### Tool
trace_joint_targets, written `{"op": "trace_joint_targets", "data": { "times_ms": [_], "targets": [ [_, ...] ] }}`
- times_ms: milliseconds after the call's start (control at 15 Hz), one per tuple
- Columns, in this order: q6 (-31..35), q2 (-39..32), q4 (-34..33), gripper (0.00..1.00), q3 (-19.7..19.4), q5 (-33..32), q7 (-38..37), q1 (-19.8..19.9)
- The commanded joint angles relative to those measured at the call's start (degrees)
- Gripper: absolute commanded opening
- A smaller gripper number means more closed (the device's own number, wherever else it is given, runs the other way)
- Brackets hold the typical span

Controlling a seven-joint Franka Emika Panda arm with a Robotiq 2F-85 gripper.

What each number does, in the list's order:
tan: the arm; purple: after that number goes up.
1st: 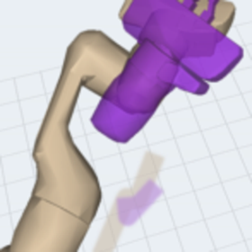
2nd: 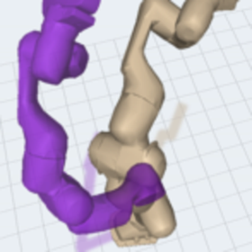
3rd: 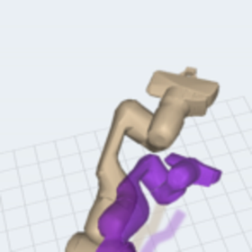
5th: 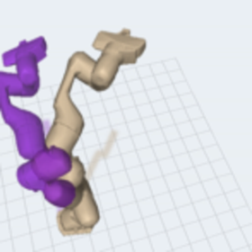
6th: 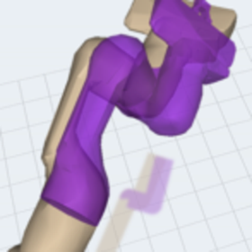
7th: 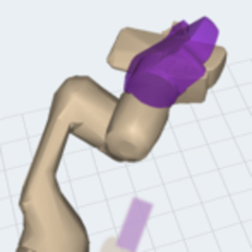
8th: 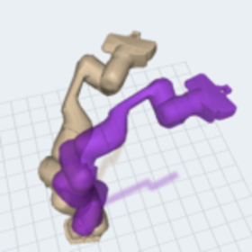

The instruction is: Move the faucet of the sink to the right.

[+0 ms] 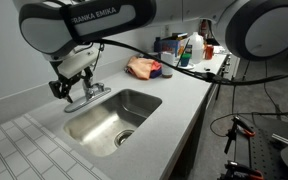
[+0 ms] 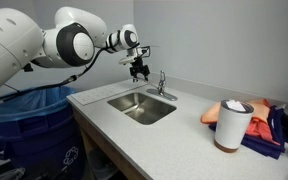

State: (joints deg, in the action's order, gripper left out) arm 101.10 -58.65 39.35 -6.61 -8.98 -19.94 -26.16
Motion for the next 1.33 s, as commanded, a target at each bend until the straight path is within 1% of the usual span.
{"op": "trace_joint_targets", "data": {
  "times_ms": [0, 467, 733, 933, 1267],
  "targets": [
    [-5.8, -1.2, -2.4, 1.0, -0.4, 0.1, 0.4, 0.8],
    [-6.2, -0.9, -1.8, 1.0, -0.9, -0.3, 0.0, 1.2],
    [-8.6, -0.1, -0.6, 1.0, -1.9, -0.6, -0.6, 1.3],
    [-12.3, 0.6, -0.9, 1.0, -2.8, -0.4, 0.3, 2.6],
    [-14.2, 0.6, -1.7, 1.0, -2.6, 0.1, 1.0, 4.4]
  ]
}}
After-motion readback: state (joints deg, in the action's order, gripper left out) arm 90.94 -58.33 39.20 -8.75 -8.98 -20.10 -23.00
